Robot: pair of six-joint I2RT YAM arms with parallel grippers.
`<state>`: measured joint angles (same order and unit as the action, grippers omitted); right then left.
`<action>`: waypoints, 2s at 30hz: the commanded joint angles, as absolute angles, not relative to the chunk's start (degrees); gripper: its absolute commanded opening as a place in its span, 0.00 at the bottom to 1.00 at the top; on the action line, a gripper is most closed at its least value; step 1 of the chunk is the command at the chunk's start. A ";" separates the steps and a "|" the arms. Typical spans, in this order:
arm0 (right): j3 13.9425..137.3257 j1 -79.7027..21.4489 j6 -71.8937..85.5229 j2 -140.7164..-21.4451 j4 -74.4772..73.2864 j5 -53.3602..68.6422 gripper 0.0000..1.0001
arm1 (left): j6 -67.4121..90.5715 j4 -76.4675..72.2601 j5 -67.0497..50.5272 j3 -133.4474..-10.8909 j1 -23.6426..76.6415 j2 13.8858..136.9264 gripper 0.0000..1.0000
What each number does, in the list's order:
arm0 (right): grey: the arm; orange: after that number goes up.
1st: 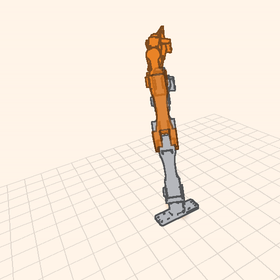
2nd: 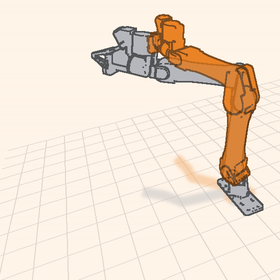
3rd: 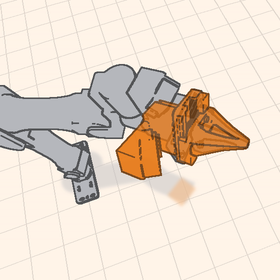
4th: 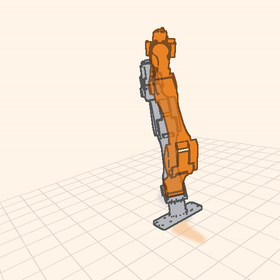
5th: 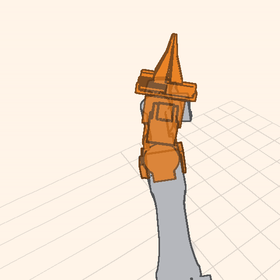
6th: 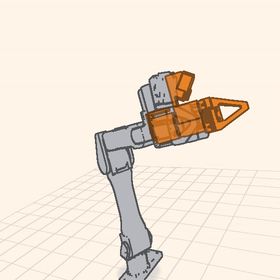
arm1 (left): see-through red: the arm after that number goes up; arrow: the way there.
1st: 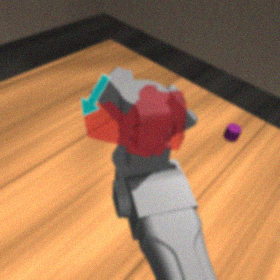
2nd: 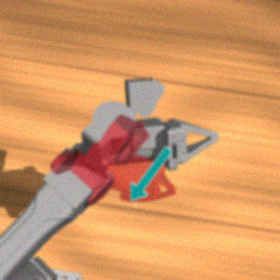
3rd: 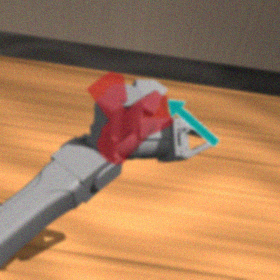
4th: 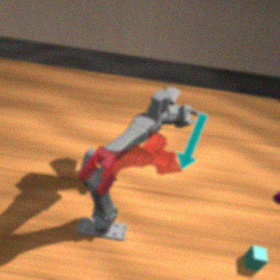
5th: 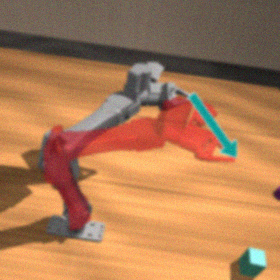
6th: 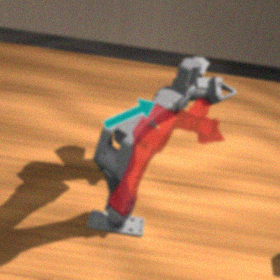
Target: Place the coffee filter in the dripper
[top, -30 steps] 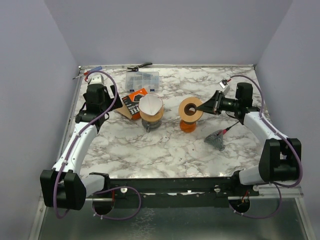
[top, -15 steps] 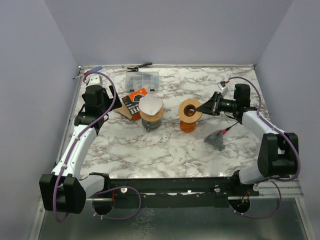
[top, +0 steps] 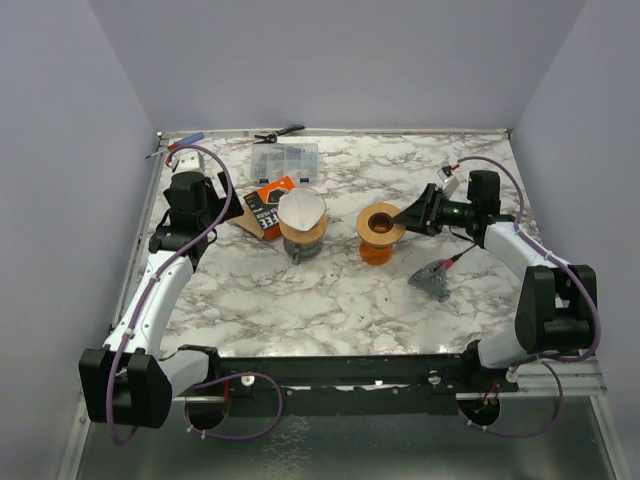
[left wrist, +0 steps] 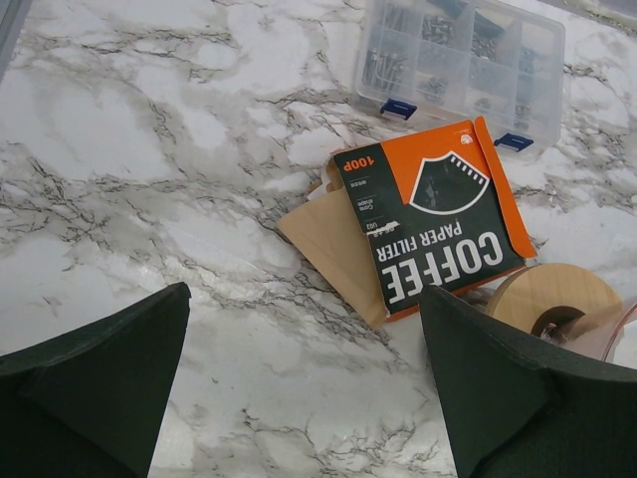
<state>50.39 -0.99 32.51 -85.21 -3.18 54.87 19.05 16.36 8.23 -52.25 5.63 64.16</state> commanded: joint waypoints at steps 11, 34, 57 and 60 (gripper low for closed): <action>54.45 -0.62 23.38 -82.16 -14.85 44.07 0.81 | 19.43 15.13 6.24 -51.59 5.21 63.28 0.99; 48.12 -0.62 24.18 -63.30 -27.68 15.33 1.00 | 19.25 14.71 4.76 -51.46 5.23 62.50 0.99; 37.45 -0.62 35.40 -58.44 -30.18 15.43 0.85 | 19.31 14.50 4.63 -51.16 5.19 62.39 0.99; 36.00 -0.62 35.53 -60.08 -28.33 17.67 0.81 | 19.39 14.50 4.46 -51.18 5.19 62.23 0.99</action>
<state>37.89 -0.99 35.05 -58.28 -31.09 13.15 19.11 15.46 5.69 -51.88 5.63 63.26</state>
